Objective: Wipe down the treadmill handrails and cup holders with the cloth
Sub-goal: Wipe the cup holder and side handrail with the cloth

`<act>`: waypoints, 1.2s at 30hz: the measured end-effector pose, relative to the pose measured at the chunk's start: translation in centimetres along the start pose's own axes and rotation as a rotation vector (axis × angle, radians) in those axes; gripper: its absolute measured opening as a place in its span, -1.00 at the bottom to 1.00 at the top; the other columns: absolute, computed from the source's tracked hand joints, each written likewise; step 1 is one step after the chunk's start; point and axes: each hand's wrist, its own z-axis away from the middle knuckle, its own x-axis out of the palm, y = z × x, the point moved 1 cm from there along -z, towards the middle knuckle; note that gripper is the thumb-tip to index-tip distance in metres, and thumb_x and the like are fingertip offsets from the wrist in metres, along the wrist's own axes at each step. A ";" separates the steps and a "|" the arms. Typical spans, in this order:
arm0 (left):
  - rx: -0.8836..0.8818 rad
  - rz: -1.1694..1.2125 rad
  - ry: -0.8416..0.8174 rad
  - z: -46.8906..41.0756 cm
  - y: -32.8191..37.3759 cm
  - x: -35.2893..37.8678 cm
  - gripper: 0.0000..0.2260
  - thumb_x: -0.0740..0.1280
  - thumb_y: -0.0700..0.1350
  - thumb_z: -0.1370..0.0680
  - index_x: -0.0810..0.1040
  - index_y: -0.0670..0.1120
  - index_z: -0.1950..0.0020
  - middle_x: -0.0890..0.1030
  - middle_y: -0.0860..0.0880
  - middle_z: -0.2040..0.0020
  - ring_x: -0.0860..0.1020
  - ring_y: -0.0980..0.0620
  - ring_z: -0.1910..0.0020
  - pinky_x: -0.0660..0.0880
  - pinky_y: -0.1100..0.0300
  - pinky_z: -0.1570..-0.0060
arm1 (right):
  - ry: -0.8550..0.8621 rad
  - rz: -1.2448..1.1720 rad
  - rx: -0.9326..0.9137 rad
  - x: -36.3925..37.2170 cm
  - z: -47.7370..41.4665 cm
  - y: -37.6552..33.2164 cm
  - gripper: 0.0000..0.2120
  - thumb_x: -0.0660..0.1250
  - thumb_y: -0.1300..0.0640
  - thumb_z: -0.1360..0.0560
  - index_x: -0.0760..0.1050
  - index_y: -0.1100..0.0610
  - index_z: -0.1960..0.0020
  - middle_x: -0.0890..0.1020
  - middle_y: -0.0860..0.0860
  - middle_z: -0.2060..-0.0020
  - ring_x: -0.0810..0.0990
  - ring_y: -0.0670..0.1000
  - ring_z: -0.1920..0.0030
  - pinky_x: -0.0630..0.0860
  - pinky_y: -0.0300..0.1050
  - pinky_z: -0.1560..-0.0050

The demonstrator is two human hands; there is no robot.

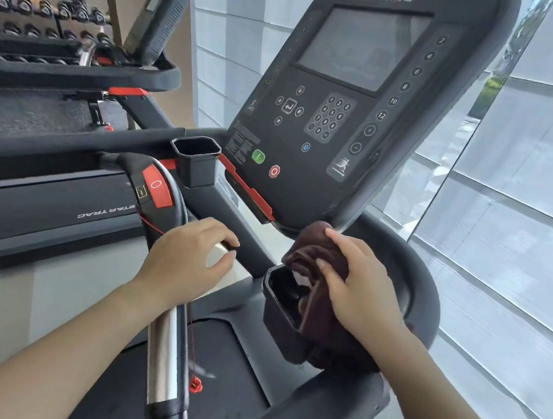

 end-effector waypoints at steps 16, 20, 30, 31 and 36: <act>0.016 -0.032 -0.009 -0.1 -0.6 0.3 -0.67 0.07 0.12 -0.43 0.54 0.05 -0.01 0.60 0.13 0.01 0.54 0.09 0.02 0.37 0.25 0.13 | -0.207 0.197 -0.039 5.0 -0.8 -3.0 -0.60 0.15 0.03 -0.60 0.28 0.01 -0.43 0.39 0.00 -0.35 0.33 0.11 -0.29 0.24 -0.09 -0.32; 0.028 -0.049 -0.013 -0.2 -0.6 0.3 -0.70 0.10 0.10 -0.44 0.56 0.05 0.02 0.60 0.13 0.02 0.55 0.09 0.05 0.37 0.26 0.14 | -0.283 0.159 -0.138 2.9 1.0 -3.2 -0.63 0.20 0.04 -0.58 0.33 -0.04 -0.38 0.44 -0.06 -0.28 0.40 0.05 -0.23 0.26 -0.19 -0.23; 0.060 -0.044 -0.030 -0.4 -0.1 0.2 -0.74 0.16 0.07 -0.44 0.57 0.04 0.02 0.59 0.13 -0.01 0.54 0.09 0.02 0.37 0.26 0.13 | -0.175 0.213 0.068 -0.2 0.7 2.3 -0.63 0.21 0.04 -0.57 0.37 -0.03 -0.37 0.43 -0.04 -0.34 0.40 0.06 -0.29 0.30 -0.07 -0.32; 0.053 -0.030 -0.026 -0.4 -0.1 0.2 -0.74 0.16 0.07 -0.44 0.57 0.05 0.02 0.59 0.14 -0.01 0.54 0.10 0.01 0.37 0.25 0.14 | -0.218 0.252 0.062 0.4 1.2 2.6 -0.65 0.20 0.04 -0.57 0.39 -0.04 -0.36 0.43 -0.05 -0.34 0.40 0.07 -0.28 0.31 -0.06 -0.31; 0.064 -0.008 -0.026 -0.2 -0.4 0.1 -0.67 0.07 0.14 -0.42 0.56 0.08 0.02 0.59 0.16 0.00 0.54 0.12 0.02 0.36 0.27 0.15 | -0.095 0.195 0.066 -0.5 2.9 1.7 -0.68 0.23 0.07 -0.55 0.45 -0.04 -0.31 0.47 -0.07 -0.29 0.45 0.08 -0.24 0.34 -0.02 -0.30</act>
